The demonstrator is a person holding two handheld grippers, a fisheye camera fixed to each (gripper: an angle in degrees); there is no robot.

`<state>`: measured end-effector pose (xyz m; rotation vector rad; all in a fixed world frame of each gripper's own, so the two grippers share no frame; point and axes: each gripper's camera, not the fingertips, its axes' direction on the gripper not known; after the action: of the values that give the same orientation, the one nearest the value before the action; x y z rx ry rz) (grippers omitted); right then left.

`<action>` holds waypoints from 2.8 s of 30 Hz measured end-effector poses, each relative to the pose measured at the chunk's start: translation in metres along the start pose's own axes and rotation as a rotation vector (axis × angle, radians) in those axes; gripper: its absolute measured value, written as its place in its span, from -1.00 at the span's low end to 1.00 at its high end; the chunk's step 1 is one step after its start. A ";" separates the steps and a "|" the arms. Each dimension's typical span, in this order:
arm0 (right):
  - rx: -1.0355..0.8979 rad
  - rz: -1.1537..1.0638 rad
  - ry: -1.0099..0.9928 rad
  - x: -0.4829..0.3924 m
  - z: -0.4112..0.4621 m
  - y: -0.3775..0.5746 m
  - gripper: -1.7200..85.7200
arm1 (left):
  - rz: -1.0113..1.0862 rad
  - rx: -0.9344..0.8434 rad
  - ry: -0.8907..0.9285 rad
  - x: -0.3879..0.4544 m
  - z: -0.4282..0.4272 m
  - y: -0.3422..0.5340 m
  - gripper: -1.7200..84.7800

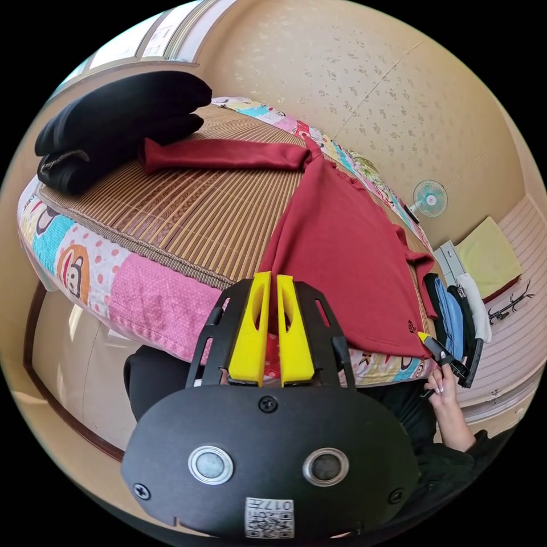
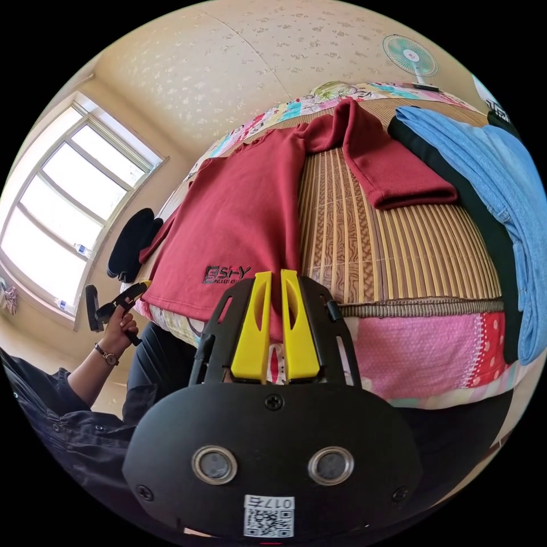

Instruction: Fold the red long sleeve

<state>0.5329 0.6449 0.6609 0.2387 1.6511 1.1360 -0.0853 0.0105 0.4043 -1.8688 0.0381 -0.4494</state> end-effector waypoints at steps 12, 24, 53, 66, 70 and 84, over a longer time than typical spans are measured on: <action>0.017 -0.001 -0.007 0.001 0.001 0.004 -0.88 | -0.008 0.011 -0.010 0.005 0.003 0.000 -0.94; 0.019 -0.002 -0.005 -0.004 0.004 0.007 -0.88 | -0.015 0.019 -0.004 0.009 0.009 0.001 -0.94; 0.013 -0.003 0.004 -0.037 0.029 0.016 -0.89 | -0.012 0.024 -0.011 0.020 0.028 0.004 -0.94; 0.015 -0.003 0.001 -0.068 0.053 0.019 -0.88 | -0.012 0.030 -0.016 0.025 0.036 0.007 -0.94; -0.028 -0.007 -0.003 -0.081 0.060 0.011 -0.87 | -0.017 0.029 -0.011 0.024 0.039 0.007 -0.94; 0.026 0.224 0.416 -0.046 0.070 -0.088 -0.78 | -0.019 0.050 -0.022 0.030 0.047 0.014 -0.94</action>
<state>0.6427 0.6075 0.6248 0.2173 2.0434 1.4027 -0.0398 0.0409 0.3868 -1.8263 -0.0055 -0.4389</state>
